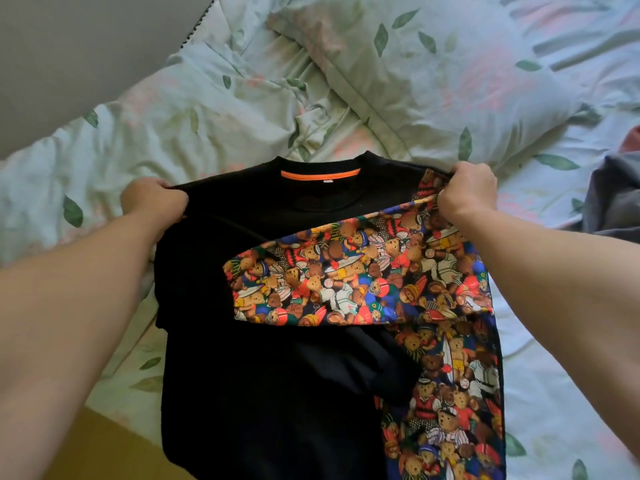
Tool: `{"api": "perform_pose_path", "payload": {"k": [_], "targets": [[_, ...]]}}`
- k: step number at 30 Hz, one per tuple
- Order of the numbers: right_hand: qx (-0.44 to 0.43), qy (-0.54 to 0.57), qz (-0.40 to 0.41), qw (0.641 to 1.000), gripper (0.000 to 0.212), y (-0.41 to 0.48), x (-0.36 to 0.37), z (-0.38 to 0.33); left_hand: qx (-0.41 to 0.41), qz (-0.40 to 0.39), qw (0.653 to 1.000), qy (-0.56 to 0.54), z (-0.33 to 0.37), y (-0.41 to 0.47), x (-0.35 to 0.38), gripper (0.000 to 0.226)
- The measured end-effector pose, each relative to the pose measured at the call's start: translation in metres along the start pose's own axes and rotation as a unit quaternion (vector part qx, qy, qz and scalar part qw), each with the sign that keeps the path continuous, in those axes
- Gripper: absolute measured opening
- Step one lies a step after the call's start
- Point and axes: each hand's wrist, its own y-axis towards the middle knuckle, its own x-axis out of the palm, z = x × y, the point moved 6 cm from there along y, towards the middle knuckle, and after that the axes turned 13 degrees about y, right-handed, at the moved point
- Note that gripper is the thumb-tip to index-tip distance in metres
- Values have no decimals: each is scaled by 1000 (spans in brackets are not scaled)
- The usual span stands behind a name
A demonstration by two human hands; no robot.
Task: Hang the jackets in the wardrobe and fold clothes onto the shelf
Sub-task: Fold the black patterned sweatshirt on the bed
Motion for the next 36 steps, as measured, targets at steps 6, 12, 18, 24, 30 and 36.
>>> {"api": "perform_pose_path", "payload": {"k": [6, 12, 18, 24, 30, 36], "targets": [[-62, 46, 73, 994, 35, 26, -58, -44, 41, 74, 995, -43, 59, -12, -53, 23], [-75, 96, 112, 986, 40, 35, -90, -72, 53, 97, 988, -106, 84, 1, -86, 32], [-63, 118, 38, 990, 29, -8, -53, -33, 7, 19, 984, -175, 26, 9, -27, 31], [-67, 129, -10, 989, 34, -60, -47, 4, -54, 10, 973, -226, -1, -66, -24, 28], [-56, 66, -35, 996, 32, -130, -59, 45, -130, -10, 955, -265, -59, -128, -17, 24], [-64, -27, -93, 993, 28, -242, -58, 102, -119, -27, 980, -155, -152, -213, 2, 26]]}}
